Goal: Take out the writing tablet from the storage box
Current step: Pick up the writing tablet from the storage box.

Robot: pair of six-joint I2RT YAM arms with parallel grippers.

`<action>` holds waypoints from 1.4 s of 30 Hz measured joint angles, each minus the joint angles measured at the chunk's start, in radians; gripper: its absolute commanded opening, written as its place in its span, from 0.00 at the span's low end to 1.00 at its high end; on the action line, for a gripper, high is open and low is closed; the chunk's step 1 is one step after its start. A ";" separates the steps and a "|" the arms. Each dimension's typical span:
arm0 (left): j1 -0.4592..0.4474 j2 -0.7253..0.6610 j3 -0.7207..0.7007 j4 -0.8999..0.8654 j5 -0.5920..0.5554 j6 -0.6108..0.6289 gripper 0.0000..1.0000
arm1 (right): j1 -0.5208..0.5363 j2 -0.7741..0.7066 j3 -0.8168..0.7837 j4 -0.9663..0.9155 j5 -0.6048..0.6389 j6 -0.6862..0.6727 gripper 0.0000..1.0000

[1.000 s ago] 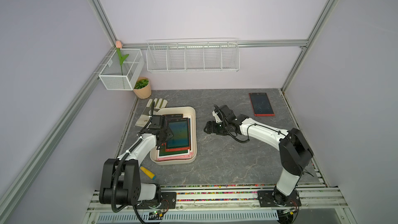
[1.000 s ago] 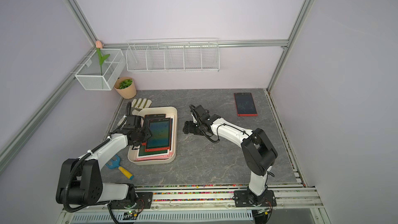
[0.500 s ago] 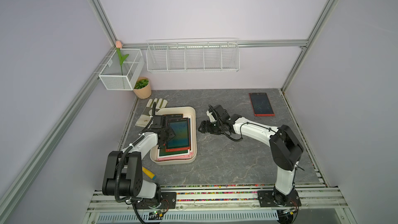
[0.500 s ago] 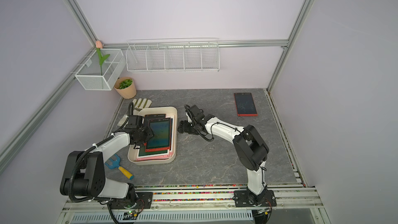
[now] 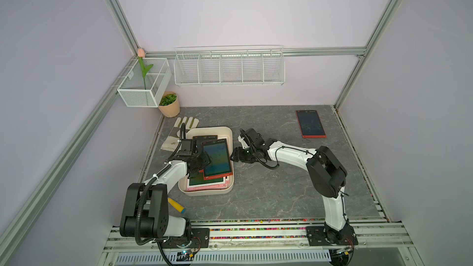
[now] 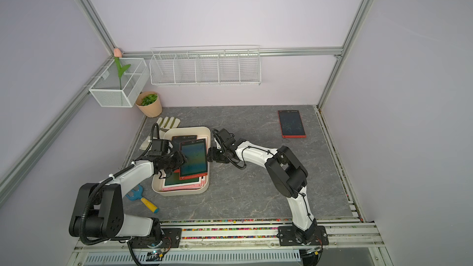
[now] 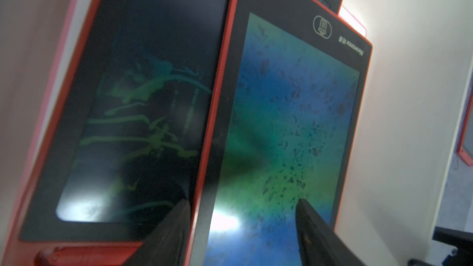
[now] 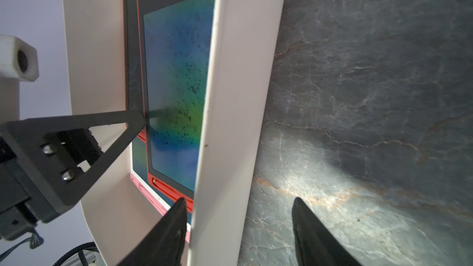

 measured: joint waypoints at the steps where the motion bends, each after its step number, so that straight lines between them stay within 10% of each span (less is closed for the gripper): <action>1: 0.000 0.002 0.000 0.000 0.001 0.002 0.66 | 0.003 0.005 0.003 0.002 -0.002 0.000 0.65; 42: -0.026 0.126 0.082 0.029 0.174 0.125 0.51 | 0.001 0.127 0.090 -0.048 -0.006 0.031 0.48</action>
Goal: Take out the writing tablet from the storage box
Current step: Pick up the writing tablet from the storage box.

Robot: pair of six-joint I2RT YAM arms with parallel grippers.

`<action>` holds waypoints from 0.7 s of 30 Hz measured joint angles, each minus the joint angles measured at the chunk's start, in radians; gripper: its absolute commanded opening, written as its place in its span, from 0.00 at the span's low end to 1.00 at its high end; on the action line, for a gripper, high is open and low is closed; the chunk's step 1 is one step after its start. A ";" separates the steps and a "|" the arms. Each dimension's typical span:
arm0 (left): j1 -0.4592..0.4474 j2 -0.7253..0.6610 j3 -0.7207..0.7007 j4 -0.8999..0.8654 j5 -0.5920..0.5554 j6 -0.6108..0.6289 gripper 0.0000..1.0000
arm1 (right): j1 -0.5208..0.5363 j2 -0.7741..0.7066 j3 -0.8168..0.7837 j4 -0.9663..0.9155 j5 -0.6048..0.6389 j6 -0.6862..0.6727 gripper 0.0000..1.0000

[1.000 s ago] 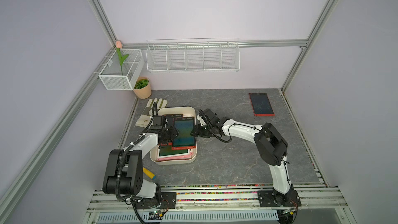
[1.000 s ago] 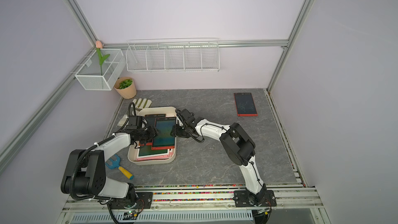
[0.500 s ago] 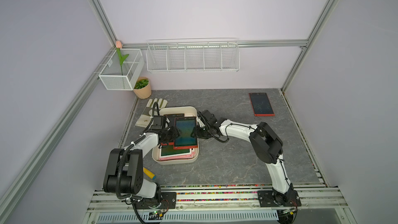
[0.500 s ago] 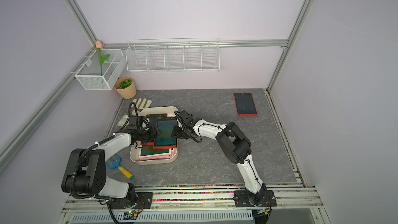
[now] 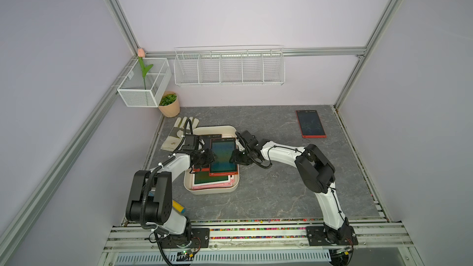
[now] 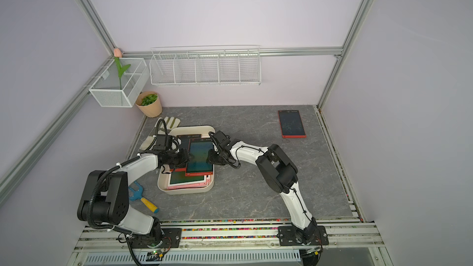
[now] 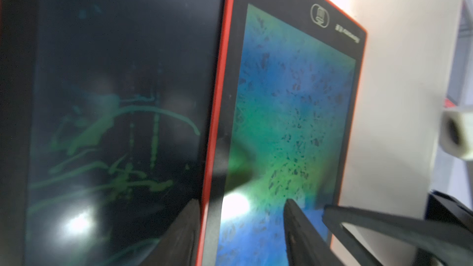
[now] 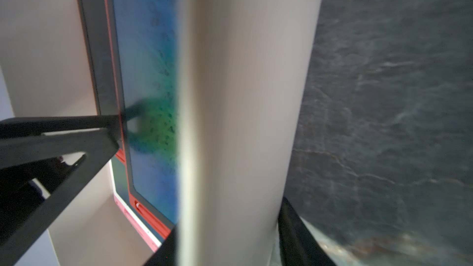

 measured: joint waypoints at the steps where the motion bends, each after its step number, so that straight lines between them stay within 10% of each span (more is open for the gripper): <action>1: 0.000 -0.005 -0.008 0.011 0.015 -0.005 0.51 | -0.005 0.000 0.000 -0.002 -0.001 0.002 0.48; 21: 0.036 -0.055 -0.065 0.093 0.103 -0.059 0.44 | -0.042 0.001 -0.045 0.089 -0.089 0.072 0.48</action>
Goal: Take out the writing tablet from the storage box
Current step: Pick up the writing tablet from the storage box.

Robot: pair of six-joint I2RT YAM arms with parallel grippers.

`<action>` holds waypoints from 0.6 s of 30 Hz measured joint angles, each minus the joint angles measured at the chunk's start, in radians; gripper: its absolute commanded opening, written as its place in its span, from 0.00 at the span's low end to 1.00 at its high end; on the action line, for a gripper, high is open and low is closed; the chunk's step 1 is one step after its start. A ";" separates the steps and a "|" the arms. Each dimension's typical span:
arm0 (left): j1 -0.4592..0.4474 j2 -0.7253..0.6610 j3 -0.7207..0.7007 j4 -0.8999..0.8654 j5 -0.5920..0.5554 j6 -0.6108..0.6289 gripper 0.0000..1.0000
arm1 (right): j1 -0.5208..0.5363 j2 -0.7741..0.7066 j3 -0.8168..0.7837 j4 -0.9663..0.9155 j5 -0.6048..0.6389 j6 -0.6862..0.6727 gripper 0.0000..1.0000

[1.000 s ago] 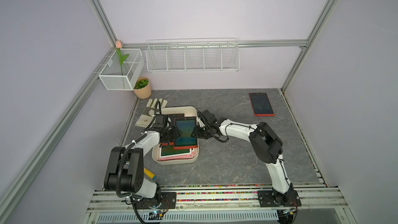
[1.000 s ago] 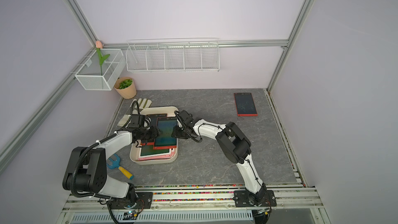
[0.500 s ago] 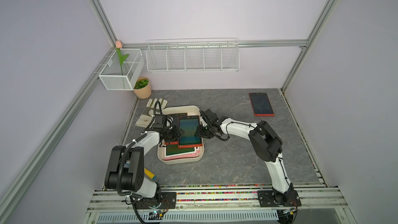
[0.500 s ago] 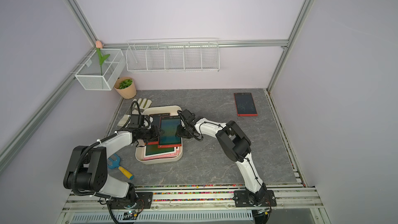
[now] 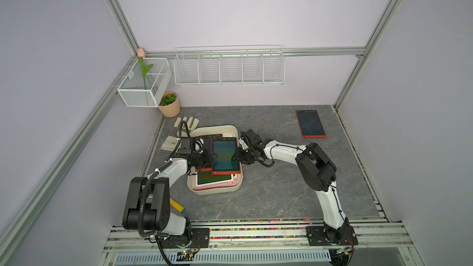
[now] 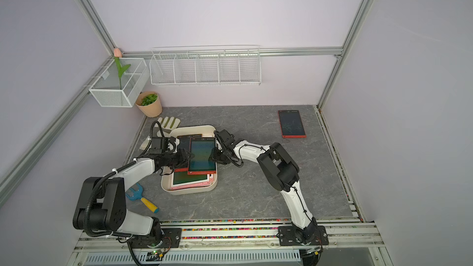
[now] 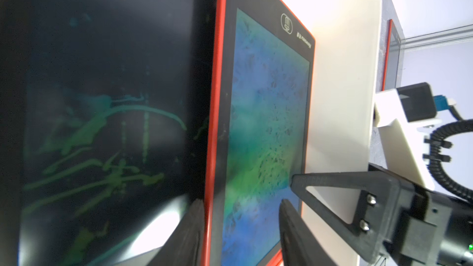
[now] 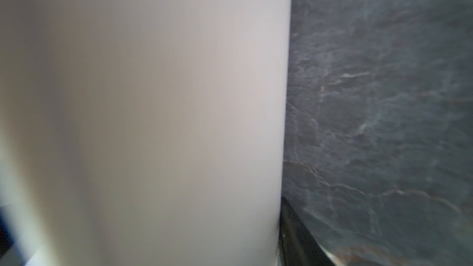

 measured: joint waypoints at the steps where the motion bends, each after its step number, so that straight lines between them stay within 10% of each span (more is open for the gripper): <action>1: 0.000 0.004 -0.002 0.006 0.000 0.000 0.43 | -0.002 0.000 -0.003 0.007 -0.003 0.002 0.48; 18: 0.011 -0.017 -0.041 0.124 0.025 -0.053 0.37 | -0.032 -0.002 -0.059 0.146 -0.049 0.050 0.48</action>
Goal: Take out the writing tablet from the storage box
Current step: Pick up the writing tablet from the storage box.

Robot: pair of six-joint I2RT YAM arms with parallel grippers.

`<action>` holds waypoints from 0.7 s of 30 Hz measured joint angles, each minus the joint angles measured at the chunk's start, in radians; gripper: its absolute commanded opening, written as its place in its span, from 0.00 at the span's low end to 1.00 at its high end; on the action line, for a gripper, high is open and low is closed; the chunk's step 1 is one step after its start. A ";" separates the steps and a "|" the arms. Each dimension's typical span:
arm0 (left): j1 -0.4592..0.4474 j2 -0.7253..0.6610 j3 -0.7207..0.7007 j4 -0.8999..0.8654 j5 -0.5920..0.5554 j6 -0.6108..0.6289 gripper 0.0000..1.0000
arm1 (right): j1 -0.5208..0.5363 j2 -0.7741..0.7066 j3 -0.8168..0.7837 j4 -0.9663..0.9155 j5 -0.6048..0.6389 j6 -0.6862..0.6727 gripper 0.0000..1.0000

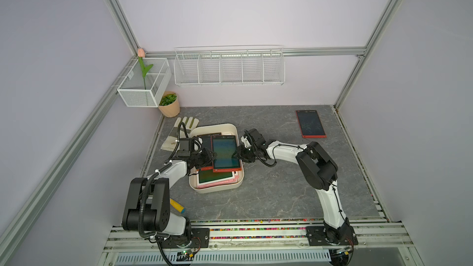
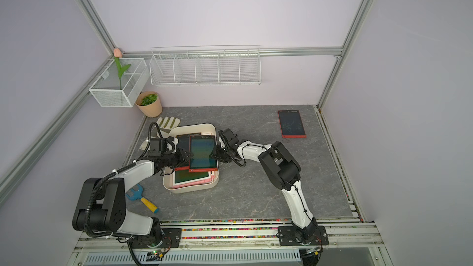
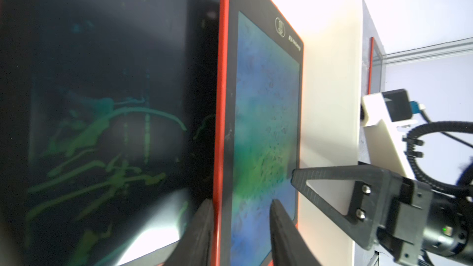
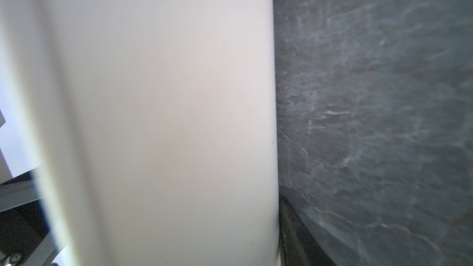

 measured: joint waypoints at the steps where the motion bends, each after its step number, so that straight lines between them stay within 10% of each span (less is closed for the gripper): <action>1: 0.002 0.000 -0.001 0.012 0.004 -0.002 0.37 | -0.001 0.000 -0.002 0.005 -0.001 0.002 0.48; 21: -0.040 0.011 0.001 0.081 0.245 -0.034 0.32 | 0.024 0.008 -0.011 0.133 -0.073 0.034 0.49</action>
